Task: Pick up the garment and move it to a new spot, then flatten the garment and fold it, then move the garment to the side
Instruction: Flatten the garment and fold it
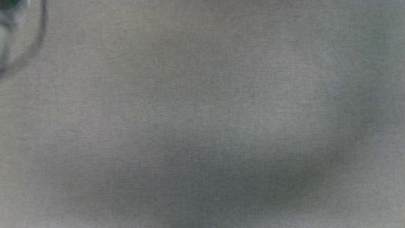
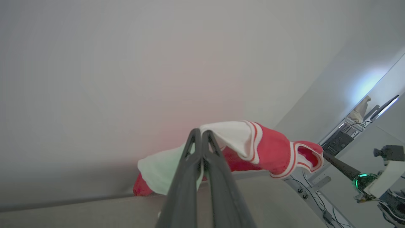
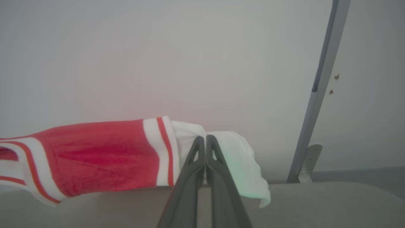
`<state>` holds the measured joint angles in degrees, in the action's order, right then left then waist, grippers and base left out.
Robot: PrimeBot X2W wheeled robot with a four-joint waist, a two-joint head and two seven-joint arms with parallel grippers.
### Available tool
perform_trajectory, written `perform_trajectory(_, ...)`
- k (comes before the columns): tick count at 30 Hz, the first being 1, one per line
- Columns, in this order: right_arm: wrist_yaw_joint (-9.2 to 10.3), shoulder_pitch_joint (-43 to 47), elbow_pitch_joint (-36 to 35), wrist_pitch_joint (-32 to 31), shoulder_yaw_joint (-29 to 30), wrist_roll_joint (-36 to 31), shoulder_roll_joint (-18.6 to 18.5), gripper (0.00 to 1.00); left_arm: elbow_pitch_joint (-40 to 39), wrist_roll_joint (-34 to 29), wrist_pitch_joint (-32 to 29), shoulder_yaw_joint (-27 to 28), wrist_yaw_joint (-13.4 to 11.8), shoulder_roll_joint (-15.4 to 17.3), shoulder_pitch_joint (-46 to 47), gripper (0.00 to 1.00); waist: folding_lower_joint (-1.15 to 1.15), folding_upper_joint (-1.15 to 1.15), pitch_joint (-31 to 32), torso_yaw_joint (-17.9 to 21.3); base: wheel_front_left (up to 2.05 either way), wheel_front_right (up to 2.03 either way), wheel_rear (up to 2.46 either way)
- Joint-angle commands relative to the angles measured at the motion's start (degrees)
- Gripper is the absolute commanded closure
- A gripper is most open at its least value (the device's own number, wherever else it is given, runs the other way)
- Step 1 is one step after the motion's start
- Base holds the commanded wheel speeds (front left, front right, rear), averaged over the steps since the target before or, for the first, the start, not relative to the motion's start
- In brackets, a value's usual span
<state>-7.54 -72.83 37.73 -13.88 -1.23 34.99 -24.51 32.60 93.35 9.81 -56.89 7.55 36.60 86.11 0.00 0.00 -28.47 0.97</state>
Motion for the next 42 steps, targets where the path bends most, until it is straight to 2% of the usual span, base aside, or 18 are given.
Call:
perform_trajectory(1,0.09,3.52,-1.31,-0.71,-0.46,1.34,-1.05,1.0,-1.51,0.32,0.07,-0.52,-0.16,1.48,-3.13,1.0,0.0,0.0,0.34,-0.36,0.0,0.0,0.0)
perform_trajectory(6,0.09,23.58,-11.14,-4.56,-1.23,7.08,-4.73,1.0,-12.26,3.06,1.55,-2.05,-0.12,5.18,-19.0,1.0,0.0,0.0,2.07,-1.2,0.0,0.0,0.0)
perform_trajectory(9,0.08,35.01,-18.3,-7.51,-0.97,10.07,-5.66,1.0,-18.65,4.07,2.26,-2.95,-0.12,8.16,-28.06,1.0,0.0,0.0,3.4,-1.05,0.0,0.0,0.0)
perform_trajectory(12,0.09,45.18,-24.37,-10.11,1.08,12.31,-6.91,1.0,-25.13,4.74,2.18,-3.4,-0.11,11.05,-35.91,1.0,0.0,0.0,4.76,-1.12,0.0,0.0,0.0)
perform_trajectory(18,0.08,60.43,-34.81,-16.02,5.91,14.49,-6.51,1.0,-34.56,4.6,3.9,-2.1,-0.11,15.87,-48.56,1.0,0.0,0.0,6.46,-0.85,0.0,0.0,0.0)
perform_trajectory(20,0.08,62.6,-36.44,-17.17,6.44,14.66,-6.4,1.0,-35.8,4.17,4.11,-1.86,-0.11,16.78,-50.47,1.0,0.0,0.0,6.61,-0.79,0.0,0.0,0.0)
perform_trajectory(29,0.09,80.9,-50.89,-25.76,13.2,13.33,-2.68,1.0,-45.84,1.43,5.46,3.19,-0.11,23.76,-66.13,1.0,0.0,0.0,6.7,-0.89,0.0,0.0,0.0)
perform_trajectory(32,0.09,83.77,-54.34,-26.7,15.38,12.37,-0.81,1.0,-46.22,-0.41,5.42,6.47,-0.11,24.32,-69.76,1.0,0.0,0.0,6.37,-1.16,0.0,0.0,0.0)
perform_trajectory(35,0.09,83.44,-55.18,-26.93,16.33,10.53,0.56,1.0,-43.65,-3.24,5.43,7.58,-0.12,23.04,-71.44,1.0,0.0,0.0,6.12,-1.34,0.0,0.0,0.0)
perform_trajectory(40,0.09,79.83,-51.88,-27.33,13.66,6.76,0.35,1.0,-37.72,-7.06,4.26,5.99,-0.12,18.42,-68.16,1.0,0.0,0.0,5.58,-1.44,0.0,0.0,0.0)
perform_trajectory(42,0.09,78.33,-49.77,-27.14,11.78,5.72,0.35,1.0,-35.59,-7.72,3.58,5.0,-0.11,15.59,-66.77,1.0,0.0,0.0,5.22,-1.47,0.0,0.0,0.0)
